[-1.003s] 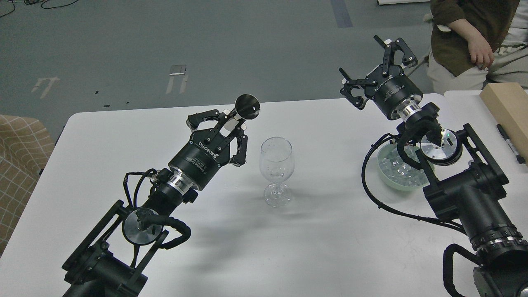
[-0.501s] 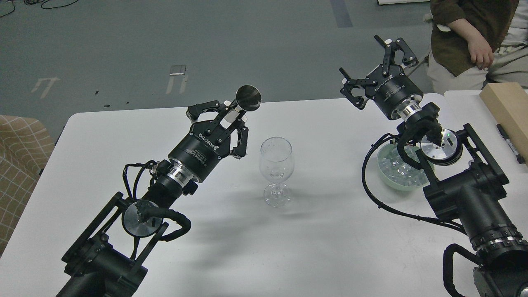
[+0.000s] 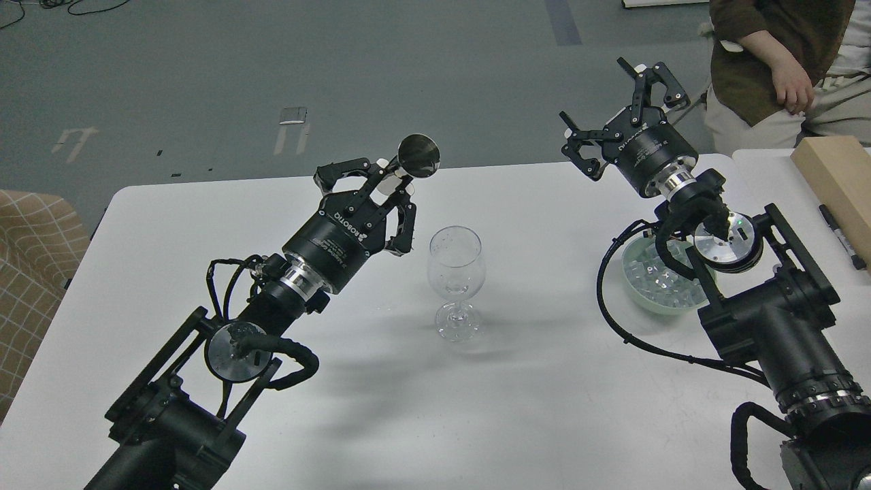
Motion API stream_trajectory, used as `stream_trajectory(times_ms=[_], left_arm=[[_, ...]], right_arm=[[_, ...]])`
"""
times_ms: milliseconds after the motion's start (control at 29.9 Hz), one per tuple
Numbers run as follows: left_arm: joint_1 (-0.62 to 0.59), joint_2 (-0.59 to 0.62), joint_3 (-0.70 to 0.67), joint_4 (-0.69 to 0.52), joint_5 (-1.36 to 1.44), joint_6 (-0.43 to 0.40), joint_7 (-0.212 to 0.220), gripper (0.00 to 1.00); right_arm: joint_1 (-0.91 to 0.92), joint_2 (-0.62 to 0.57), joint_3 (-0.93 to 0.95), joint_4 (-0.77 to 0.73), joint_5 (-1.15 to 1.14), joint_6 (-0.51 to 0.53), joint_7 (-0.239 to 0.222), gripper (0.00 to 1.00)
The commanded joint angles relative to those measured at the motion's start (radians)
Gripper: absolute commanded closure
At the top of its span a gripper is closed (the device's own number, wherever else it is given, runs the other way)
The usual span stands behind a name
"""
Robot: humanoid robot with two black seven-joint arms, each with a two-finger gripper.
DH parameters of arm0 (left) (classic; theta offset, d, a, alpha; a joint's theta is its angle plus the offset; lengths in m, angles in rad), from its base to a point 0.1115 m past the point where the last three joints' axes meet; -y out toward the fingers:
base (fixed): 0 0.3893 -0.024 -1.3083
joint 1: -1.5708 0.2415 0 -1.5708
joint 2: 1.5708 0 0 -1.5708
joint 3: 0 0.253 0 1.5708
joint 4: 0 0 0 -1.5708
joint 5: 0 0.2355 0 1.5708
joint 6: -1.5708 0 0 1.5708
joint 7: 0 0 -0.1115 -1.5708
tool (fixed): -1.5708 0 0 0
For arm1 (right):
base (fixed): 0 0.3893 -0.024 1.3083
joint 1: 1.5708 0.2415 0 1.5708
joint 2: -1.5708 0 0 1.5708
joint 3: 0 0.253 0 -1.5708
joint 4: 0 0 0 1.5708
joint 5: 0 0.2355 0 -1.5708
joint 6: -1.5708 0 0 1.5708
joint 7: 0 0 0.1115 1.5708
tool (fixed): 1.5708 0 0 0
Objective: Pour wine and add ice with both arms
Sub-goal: 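Tilt the jigger over the wine glass with the left gripper to pour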
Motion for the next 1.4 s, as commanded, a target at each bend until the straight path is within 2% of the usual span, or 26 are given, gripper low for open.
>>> stream_trajectory(times_ms=[0, 1370], left_arm=[[-0.006, 0.002, 0.000, 0.001, 0.001, 0.000, 0.000, 1.00], [-0.034, 0.021, 0.006, -0.010, 0.123, 0.003, -0.006, 1.00]], right_arm=[[0.000, 0.000, 0.000, 0.000, 0.000, 0.000, 0.000, 0.00], [0.000, 0.000, 0.002, -0.002, 0.000, 0.000, 0.000, 0.00]])
